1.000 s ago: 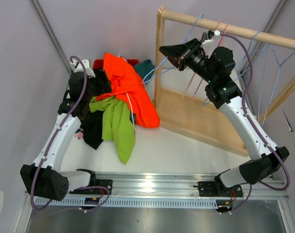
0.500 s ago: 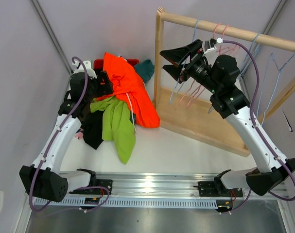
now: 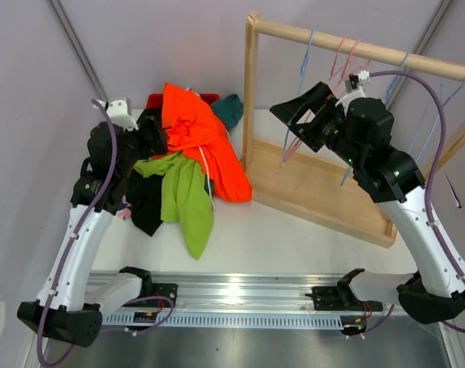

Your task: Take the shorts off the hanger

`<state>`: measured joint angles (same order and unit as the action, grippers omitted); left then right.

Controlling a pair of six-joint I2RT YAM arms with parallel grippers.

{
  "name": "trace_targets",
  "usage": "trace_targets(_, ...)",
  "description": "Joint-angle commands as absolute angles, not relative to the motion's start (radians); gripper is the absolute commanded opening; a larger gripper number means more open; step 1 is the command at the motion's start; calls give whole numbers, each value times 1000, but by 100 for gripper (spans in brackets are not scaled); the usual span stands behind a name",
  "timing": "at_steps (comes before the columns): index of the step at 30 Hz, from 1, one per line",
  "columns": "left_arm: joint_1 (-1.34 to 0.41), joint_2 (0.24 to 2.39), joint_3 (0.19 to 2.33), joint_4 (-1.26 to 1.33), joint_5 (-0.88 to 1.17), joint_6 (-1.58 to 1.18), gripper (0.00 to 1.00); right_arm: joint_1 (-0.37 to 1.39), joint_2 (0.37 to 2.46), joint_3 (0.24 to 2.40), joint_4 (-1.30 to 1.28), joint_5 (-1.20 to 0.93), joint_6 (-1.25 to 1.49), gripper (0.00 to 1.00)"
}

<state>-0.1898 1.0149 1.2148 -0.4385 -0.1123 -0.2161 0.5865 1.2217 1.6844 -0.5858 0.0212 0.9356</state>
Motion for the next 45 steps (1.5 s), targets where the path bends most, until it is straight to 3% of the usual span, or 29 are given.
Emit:
trace_targets(1, -195, 983, 1206, -469, -133, -184, 99, 592, 1221, 1772, -765, 135, 819, 99)
trace_targets(5, -196, 934, 1169, -488, -150, -172, 99, 669, 1201, 1833, -911, 367, 718, 99)
trace_targets(8, -195, 881, 1114, -505, -149, -170, 99, 741, 1081, 1725, -905, 492, 654, 99)
trace_targets(14, -196, 744, 993, -555, -69, -216, 99, 749, 691, 1337, -746, 421, 554, 100)
trace_targets(20, -196, 496, 872, -589, -35, -236, 99, 747, 412, 1108, -673, 327, 538, 99)
trace_targets(28, -207, 246, 767, -565, -29, -250, 99, 738, 235, 1002, -808, 391, 549, 100)
trace_targets(38, -207, 293, 750, -563, -43, -239, 99, 736, 92, 924, -821, 489, 528, 99)
trace_targets(45, -207, 313, 747, -561, -44, -239, 99, 661, 138, 910, -782, 371, 482, 99)
